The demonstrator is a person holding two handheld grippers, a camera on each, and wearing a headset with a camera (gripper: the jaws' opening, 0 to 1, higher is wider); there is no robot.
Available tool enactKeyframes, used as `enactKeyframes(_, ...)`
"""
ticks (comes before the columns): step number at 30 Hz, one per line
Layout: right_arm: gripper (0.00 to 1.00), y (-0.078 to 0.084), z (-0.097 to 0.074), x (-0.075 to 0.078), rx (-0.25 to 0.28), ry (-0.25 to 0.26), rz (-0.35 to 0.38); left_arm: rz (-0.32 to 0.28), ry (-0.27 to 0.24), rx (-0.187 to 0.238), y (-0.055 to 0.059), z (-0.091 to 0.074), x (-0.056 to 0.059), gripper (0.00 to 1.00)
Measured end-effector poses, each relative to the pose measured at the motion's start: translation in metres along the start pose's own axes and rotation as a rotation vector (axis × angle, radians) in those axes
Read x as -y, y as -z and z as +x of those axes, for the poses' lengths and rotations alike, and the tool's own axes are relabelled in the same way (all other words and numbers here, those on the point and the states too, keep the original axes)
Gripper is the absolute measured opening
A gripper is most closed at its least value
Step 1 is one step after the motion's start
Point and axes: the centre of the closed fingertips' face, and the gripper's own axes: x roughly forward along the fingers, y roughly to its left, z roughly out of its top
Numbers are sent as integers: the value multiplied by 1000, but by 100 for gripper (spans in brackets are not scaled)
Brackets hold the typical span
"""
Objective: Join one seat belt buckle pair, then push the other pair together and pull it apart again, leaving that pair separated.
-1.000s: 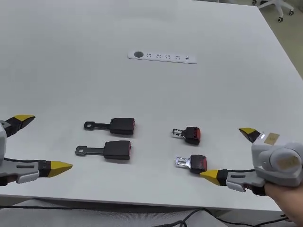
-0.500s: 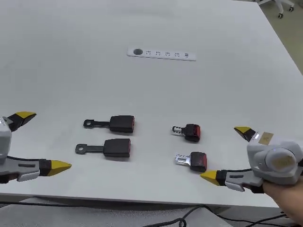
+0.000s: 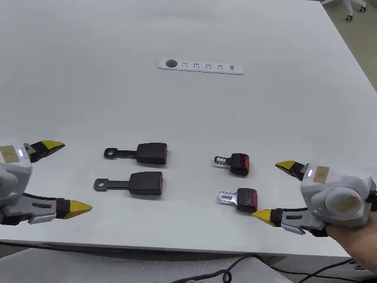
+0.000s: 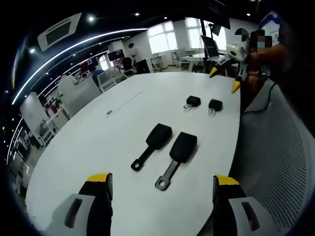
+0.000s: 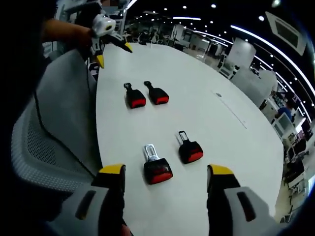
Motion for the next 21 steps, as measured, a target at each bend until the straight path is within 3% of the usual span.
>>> enactKeyframes(7, 58, 2, 8, -8, -15, -61, -35, 112, 109, -61, -2, 20, 17, 71)
enactKeyframes(11, 55, 6, 13, -15, -43, -93, -103, 140, 138, -74, -5, 32, 21, 69)
enactKeyframes(13, 55, 7, 16, -17, -52, -106, -122, 203, 172, -63, -10, 41, 27, 66)
enactKeyframes(21, 49, 17, 31, -21, -91, -156, -155, 273, 253, -128, -4, 73, 40, 61)
